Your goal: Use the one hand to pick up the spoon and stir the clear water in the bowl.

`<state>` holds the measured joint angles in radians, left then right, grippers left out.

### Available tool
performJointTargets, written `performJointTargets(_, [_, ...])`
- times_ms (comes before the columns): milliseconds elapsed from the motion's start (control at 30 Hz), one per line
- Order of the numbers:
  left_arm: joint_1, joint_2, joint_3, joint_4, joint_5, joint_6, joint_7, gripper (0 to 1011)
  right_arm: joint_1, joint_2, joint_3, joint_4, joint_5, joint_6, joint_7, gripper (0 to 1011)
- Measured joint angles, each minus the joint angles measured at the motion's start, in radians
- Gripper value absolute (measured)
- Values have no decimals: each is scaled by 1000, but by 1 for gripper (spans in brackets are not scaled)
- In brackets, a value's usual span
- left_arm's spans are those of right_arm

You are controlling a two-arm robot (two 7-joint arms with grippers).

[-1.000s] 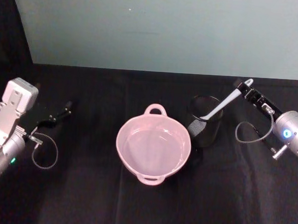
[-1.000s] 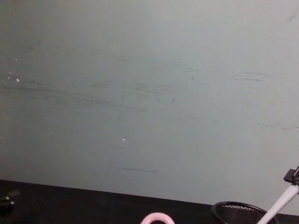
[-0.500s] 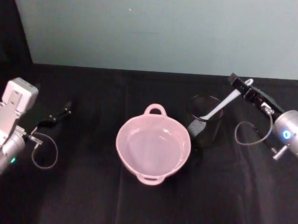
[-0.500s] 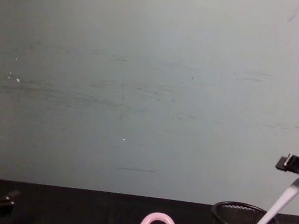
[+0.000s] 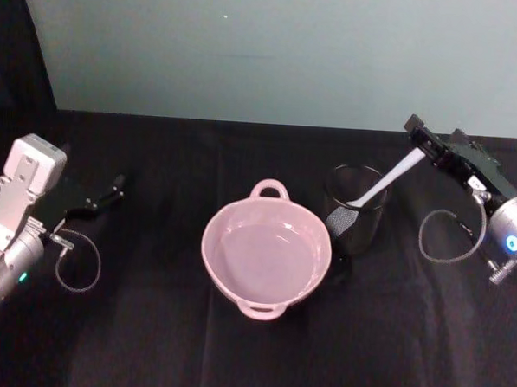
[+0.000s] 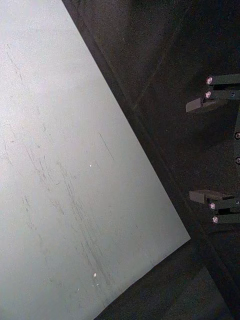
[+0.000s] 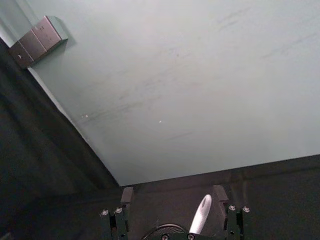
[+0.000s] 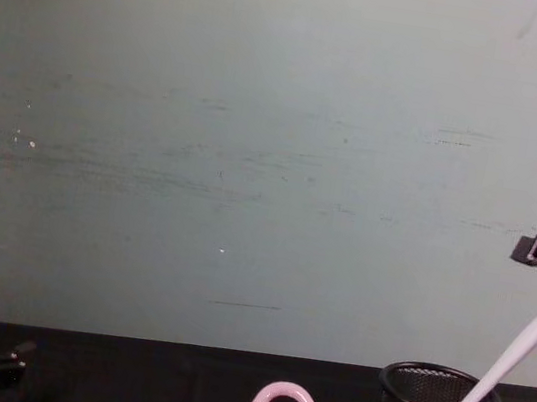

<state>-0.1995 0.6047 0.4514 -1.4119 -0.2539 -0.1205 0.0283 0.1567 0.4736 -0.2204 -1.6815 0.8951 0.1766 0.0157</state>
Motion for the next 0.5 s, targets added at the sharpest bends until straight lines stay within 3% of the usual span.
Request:
performJointTargets(300, [0,0,0,0,0,0,0,1011,-96,22,35,-100,-111,-49,-64,1002])
performJointTargets(500, [0,0,0,0,0,0,0,1011,-132,27,61,-119,-178,-56,-131,1002])
